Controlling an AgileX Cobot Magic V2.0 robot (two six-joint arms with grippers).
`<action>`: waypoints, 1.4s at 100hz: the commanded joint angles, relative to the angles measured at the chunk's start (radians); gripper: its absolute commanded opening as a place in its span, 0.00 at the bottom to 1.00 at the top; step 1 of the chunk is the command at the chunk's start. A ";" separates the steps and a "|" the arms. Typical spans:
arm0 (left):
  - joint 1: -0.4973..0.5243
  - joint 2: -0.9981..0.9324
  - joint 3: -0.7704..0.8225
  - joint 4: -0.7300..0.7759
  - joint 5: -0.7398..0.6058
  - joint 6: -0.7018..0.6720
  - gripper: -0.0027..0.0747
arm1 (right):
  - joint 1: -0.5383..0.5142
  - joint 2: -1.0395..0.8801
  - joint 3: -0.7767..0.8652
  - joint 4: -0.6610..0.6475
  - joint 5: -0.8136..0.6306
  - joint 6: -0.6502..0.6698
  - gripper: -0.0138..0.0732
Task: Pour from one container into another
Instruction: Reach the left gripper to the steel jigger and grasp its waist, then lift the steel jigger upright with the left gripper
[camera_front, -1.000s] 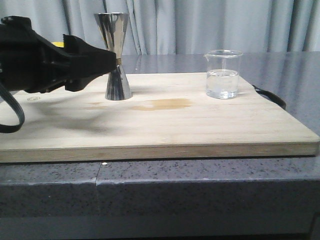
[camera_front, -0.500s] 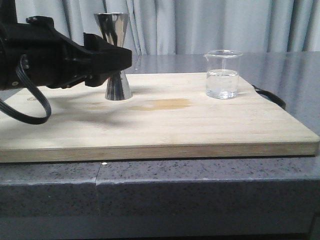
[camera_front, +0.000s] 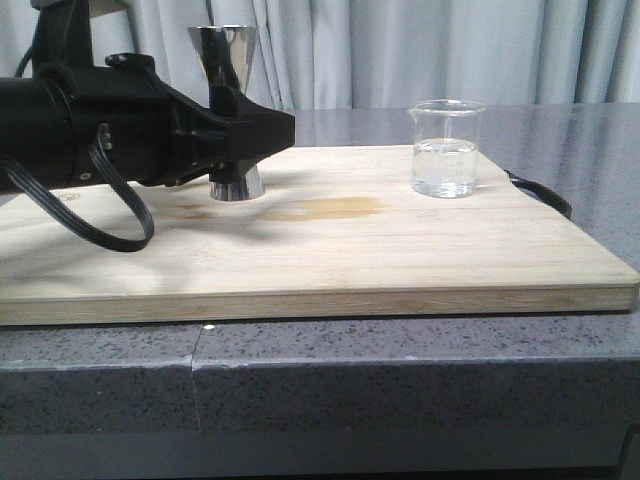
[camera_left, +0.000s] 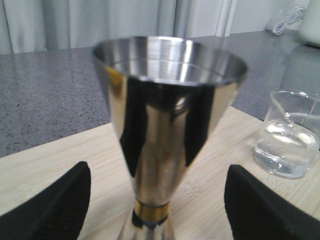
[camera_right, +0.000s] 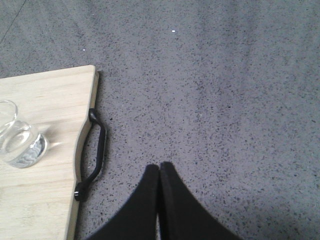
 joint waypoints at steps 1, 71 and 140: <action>-0.007 -0.017 -0.027 -0.007 -0.080 -0.009 0.70 | 0.001 -0.001 -0.038 -0.009 -0.080 -0.012 0.08; -0.007 -0.013 -0.026 -0.007 -0.166 -0.009 0.18 | 0.001 -0.001 -0.038 -0.009 -0.080 -0.012 0.08; -0.007 -0.250 -0.026 0.256 0.014 -0.288 0.01 | 0.257 0.072 0.057 -0.046 -0.441 -0.057 0.17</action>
